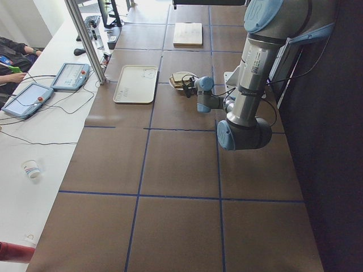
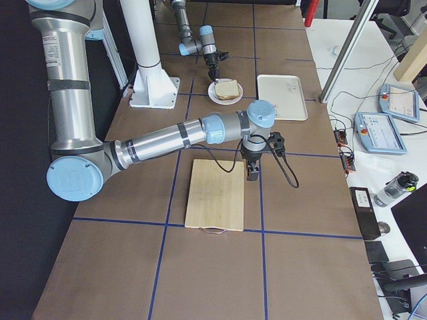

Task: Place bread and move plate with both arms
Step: 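Lift the plate with the left gripper and carry it onto the tray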

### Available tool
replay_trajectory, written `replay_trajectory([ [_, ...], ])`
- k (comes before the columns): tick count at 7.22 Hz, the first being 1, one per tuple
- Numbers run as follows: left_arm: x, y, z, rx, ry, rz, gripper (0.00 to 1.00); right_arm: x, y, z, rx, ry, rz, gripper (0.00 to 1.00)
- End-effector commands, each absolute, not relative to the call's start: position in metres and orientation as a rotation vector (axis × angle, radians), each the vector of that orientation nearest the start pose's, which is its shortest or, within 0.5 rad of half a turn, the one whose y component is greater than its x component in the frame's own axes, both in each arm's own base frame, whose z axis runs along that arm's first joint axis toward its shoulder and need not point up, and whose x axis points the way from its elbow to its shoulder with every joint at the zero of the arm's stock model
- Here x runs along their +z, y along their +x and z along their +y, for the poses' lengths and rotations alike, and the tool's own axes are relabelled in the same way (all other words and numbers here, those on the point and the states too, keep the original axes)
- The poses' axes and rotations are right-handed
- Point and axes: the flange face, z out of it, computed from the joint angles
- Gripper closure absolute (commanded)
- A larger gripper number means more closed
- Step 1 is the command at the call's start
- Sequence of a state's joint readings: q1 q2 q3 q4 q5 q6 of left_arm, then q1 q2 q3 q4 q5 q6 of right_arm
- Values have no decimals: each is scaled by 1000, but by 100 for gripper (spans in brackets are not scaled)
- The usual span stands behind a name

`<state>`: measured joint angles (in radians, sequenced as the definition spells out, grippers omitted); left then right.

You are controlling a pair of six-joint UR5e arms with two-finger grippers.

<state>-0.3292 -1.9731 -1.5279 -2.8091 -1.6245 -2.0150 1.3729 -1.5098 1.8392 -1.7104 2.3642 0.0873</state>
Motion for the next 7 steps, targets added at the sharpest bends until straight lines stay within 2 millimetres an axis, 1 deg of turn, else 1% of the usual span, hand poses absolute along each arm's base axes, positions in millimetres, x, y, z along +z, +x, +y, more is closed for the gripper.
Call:
replay_trajectory([
  [1, 283, 537, -330, -554, -126, 1689, 100, 513, -37, -509, -179, 66, -791, 0],
  [2, 272, 532, -342, -564, -108, 1712, 100, 517, -35, -509, -178, 67, -763, 0],
  [3, 258, 522, -361, -587, -85, 1740, 100, 519, -34, -508, -178, 67, -752, 0],
  [4, 247, 516, -380, -624, -79, 1760, 100, 525, -33, -504, -174, 57, -747, 0],
  [5, 239, 512, -396, -664, -86, 1773, 100, 525, -33, -504, -174, 57, -744, 0],
  [6, 231, 523, -423, -696, -70, 1769, 100, 526, -33, -504, -174, 57, -744, 0],
  [7, 224, 531, -461, -754, -55, 1763, 100, 526, -33, -504, -174, 57, -744, 0],
])
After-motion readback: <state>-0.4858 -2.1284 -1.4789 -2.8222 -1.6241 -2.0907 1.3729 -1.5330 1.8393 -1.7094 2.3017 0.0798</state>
